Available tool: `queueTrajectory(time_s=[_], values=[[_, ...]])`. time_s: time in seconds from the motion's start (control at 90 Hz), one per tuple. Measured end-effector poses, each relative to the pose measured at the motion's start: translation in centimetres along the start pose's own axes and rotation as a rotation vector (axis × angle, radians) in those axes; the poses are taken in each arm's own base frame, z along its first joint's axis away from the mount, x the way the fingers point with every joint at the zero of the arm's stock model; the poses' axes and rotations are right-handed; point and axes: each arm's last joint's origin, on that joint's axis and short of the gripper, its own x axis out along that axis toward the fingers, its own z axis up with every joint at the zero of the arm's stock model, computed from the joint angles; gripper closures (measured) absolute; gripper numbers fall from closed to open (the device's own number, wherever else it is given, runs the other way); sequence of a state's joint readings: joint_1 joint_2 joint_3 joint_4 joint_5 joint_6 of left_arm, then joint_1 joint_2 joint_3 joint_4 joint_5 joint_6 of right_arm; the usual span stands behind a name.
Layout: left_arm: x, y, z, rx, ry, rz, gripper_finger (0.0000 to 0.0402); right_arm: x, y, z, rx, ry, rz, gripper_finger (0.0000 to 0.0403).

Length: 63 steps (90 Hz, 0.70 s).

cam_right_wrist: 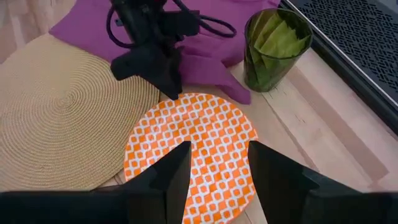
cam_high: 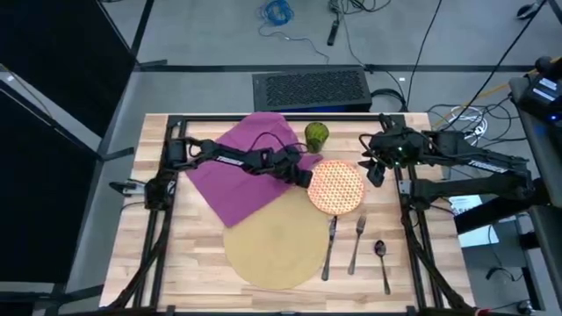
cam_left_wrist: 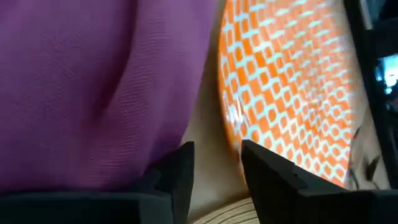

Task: Set table place
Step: Put the orange plate on the brown placemat

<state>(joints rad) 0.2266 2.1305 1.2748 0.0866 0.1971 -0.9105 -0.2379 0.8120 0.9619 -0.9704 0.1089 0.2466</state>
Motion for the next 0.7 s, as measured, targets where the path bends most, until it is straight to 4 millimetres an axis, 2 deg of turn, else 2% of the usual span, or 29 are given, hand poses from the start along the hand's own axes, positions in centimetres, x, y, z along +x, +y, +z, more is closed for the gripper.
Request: queueTrajectory(time_s=[0.7], values=[[0.43,-0.52,0.25,-0.004,-0.039,-0.030,0.0290,0.00,0.03,0.13,0.005,-0.013,0.003,0.0255]])
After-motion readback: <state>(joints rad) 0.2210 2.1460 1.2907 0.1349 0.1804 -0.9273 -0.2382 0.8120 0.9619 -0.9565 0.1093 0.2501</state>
